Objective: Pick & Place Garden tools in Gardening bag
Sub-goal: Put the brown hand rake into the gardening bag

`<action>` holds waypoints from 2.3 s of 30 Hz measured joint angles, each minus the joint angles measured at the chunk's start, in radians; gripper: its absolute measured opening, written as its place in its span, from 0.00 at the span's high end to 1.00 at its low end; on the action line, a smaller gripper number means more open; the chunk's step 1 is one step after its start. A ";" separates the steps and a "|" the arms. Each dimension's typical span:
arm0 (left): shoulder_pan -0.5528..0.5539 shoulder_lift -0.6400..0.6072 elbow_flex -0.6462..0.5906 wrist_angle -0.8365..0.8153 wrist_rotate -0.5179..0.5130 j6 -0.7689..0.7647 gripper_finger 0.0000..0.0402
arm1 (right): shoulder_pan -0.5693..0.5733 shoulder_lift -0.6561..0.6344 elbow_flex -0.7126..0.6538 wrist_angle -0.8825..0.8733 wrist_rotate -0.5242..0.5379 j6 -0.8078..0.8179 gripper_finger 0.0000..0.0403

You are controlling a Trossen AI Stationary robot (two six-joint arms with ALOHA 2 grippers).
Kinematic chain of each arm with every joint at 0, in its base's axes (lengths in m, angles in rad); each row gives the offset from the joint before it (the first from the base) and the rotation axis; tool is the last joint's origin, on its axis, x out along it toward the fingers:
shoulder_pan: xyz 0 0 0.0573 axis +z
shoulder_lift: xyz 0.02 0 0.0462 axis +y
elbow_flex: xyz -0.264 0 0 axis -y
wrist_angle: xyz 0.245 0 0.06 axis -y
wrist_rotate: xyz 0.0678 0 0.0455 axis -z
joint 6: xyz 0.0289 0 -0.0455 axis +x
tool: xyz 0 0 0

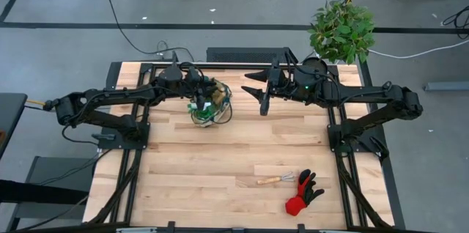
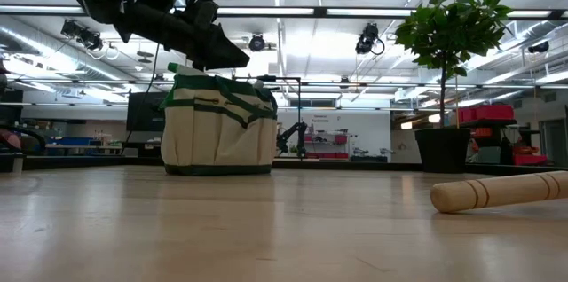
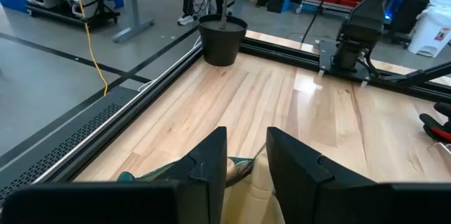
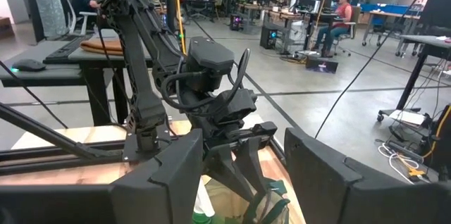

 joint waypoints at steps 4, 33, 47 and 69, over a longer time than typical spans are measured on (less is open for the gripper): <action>0.000 0.000 0.000 0.000 0.000 -0.021 0.73 | 0.000 0.000 0.000 0.000 0.000 -0.002 0.50; -0.163 -0.009 0.319 -0.325 0.011 -0.010 0.51 | 0.081 -0.002 0.000 -0.046 -0.010 -0.072 0.50; -0.223 -0.010 0.453 -0.372 0.009 0.013 0.56 | 0.206 -0.002 0.000 -0.234 -0.011 -0.020 0.50; -0.281 -0.130 0.408 -0.502 -0.056 -0.049 0.56 | 0.302 0.003 0.000 -0.487 -0.062 0.066 0.50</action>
